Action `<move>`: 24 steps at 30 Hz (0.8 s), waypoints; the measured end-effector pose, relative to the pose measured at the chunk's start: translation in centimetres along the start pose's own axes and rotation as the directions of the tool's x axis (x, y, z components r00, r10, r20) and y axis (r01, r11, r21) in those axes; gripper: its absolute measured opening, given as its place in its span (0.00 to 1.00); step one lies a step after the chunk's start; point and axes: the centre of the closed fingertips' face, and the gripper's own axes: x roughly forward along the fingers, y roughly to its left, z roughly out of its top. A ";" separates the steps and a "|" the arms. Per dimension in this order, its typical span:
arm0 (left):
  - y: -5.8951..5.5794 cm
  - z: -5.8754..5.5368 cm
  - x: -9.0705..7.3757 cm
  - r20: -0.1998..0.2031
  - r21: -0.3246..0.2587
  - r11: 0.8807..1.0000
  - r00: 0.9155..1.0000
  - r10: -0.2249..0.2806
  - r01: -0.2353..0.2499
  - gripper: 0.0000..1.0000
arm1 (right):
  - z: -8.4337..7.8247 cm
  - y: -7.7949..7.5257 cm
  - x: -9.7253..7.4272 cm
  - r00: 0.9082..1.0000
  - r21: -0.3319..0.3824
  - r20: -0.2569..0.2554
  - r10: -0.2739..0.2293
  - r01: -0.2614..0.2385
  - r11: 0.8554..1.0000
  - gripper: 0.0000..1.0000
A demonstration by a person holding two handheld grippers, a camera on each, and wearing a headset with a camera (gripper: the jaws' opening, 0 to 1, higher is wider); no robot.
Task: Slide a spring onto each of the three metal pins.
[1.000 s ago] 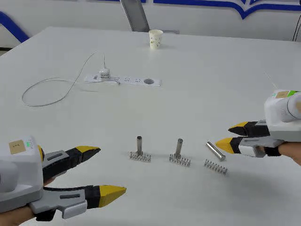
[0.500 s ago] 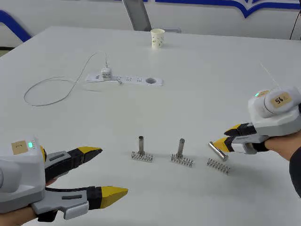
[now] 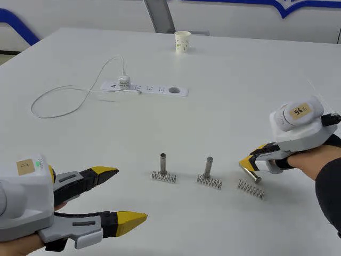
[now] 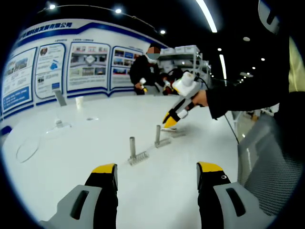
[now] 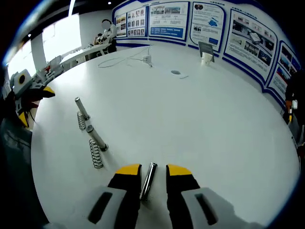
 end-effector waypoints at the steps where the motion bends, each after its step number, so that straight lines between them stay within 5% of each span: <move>1: 0.0 0.0 0.0 0.000 -0.002 1.000 1.000 -0.001 0.001 0.68 | -0.2 0.0 0.1 1.000 0.009 -0.008 -0.003 0.003 1.000 0.21; 24: 0.0 -0.2 0.1 -0.002 -0.004 1.000 1.000 0.001 -0.001 0.67 | -0.9 -0.2 1.3 0.998 0.112 -0.056 -0.012 0.018 0.994 0.12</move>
